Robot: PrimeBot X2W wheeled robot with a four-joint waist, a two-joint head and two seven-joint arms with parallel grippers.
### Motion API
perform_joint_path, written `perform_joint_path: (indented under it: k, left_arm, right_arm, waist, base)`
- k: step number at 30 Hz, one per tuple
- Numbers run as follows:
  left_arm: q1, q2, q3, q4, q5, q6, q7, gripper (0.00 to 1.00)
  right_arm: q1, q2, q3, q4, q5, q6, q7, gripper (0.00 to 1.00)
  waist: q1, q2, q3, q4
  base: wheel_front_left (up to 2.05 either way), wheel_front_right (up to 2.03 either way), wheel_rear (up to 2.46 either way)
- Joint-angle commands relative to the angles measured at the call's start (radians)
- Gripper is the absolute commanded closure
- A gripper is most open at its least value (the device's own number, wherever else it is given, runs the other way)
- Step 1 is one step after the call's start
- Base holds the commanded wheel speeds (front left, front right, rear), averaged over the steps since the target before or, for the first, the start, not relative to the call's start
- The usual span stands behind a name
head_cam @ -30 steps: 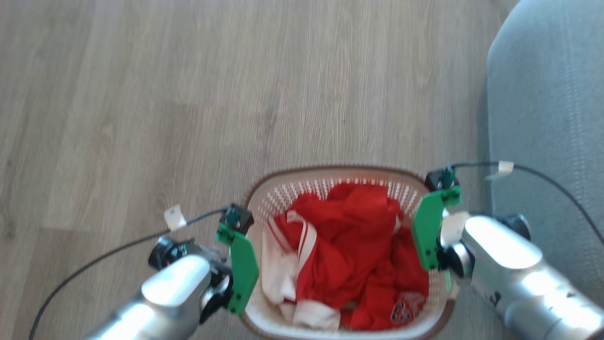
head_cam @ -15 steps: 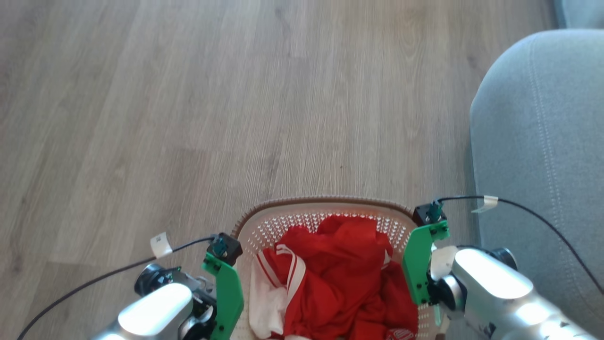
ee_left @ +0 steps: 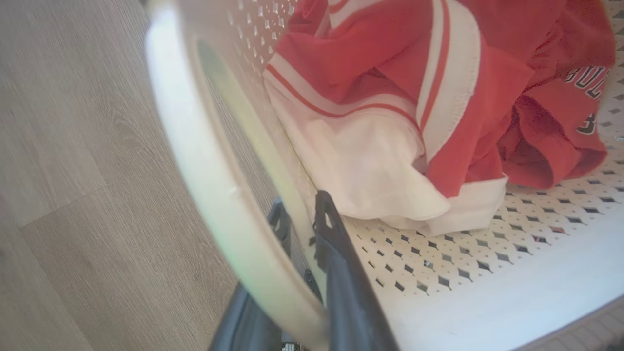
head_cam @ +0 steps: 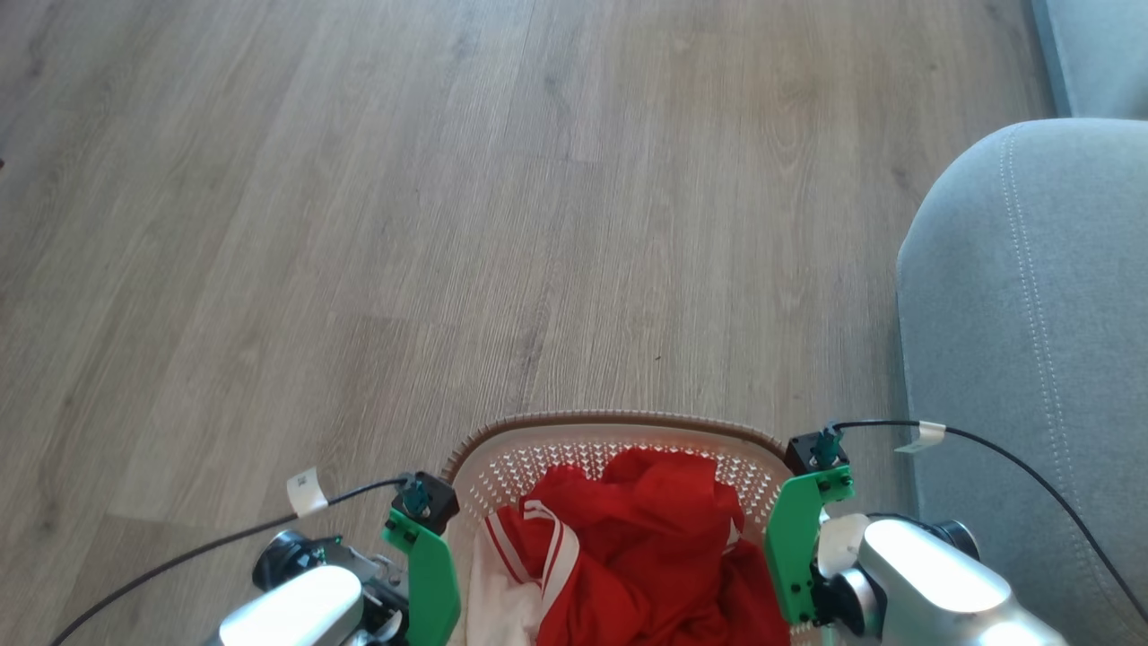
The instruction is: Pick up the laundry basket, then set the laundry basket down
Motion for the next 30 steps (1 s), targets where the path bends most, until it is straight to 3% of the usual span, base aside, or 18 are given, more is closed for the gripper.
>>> perform_joint_path:
  k: [1,30]
  left_arm:
    - [-0.049,-0.005,0.003,-0.055,0.026,-0.014,-0.005,1.0]
    - [-0.035,0.006,0.003,-0.103,0.021,-0.001,0.058,1.0]
  right_arm:
    - [-0.014,0.054,0.026,-0.067,-0.025,0.034,-0.01,1.0]
    - [0.012,0.069,-0.031,-0.087,-0.085,0.034,0.007,1.0]
  waist:
    - [0.0001,0.0,-0.003,0.001]
    - [0.0001,0.0,-0.006,0.005]
  base:
    - [0.0,0.0,0.0]
    - [0.0,0.0,0.0]
